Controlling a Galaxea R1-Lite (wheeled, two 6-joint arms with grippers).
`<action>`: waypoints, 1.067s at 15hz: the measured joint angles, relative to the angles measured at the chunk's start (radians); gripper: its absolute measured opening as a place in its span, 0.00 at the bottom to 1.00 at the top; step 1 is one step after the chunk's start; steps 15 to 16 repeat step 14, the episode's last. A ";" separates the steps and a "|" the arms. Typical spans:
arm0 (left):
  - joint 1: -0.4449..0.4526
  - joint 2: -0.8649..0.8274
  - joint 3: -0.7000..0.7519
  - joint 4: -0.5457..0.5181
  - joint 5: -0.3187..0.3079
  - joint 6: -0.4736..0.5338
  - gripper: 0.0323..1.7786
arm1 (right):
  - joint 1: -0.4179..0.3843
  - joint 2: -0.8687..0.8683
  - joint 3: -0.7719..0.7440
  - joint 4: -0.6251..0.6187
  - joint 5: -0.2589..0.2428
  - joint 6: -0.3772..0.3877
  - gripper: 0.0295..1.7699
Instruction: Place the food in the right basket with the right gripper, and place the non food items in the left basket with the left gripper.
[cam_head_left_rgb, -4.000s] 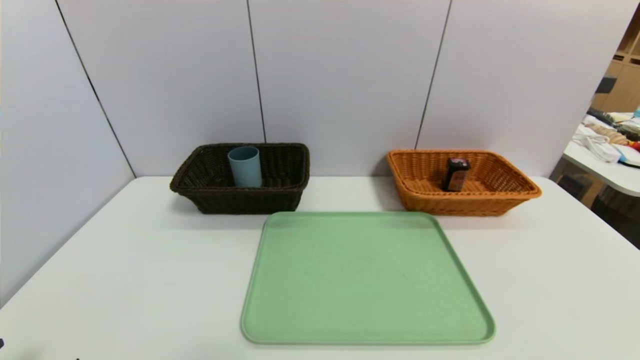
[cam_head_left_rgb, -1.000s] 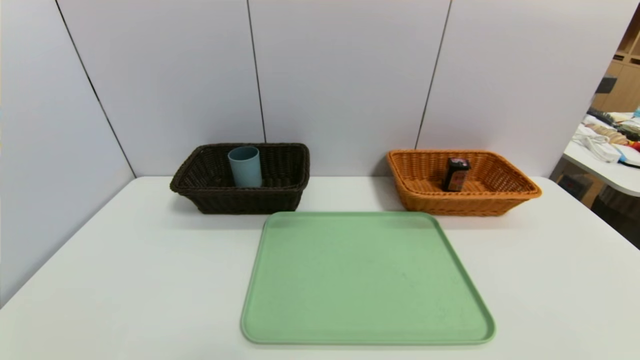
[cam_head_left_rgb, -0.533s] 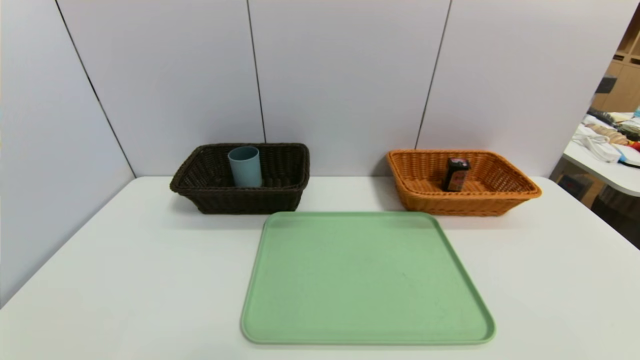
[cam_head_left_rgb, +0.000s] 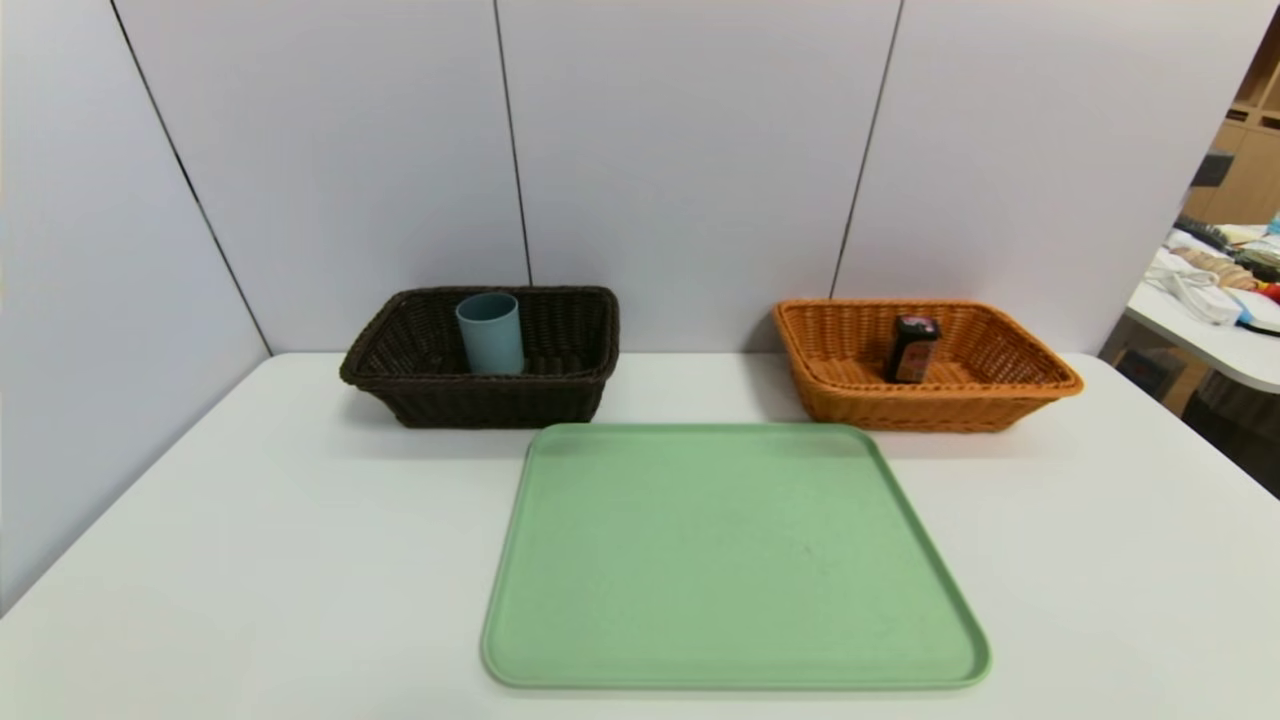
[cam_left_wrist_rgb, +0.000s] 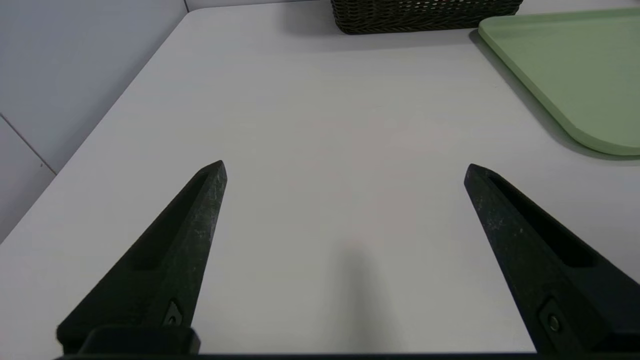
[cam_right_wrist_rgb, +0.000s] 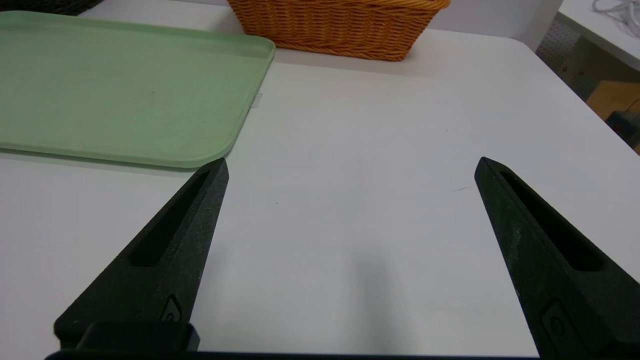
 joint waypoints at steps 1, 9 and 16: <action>0.000 0.000 0.000 0.000 0.000 0.000 0.95 | 0.000 0.000 0.000 0.000 0.000 0.000 0.96; 0.000 -0.001 0.000 0.000 0.000 0.000 0.95 | 0.000 0.000 0.000 -0.004 0.000 -0.005 0.96; 0.000 0.000 0.000 0.000 0.000 0.000 0.95 | 0.000 0.000 0.001 -0.006 -0.002 0.007 0.96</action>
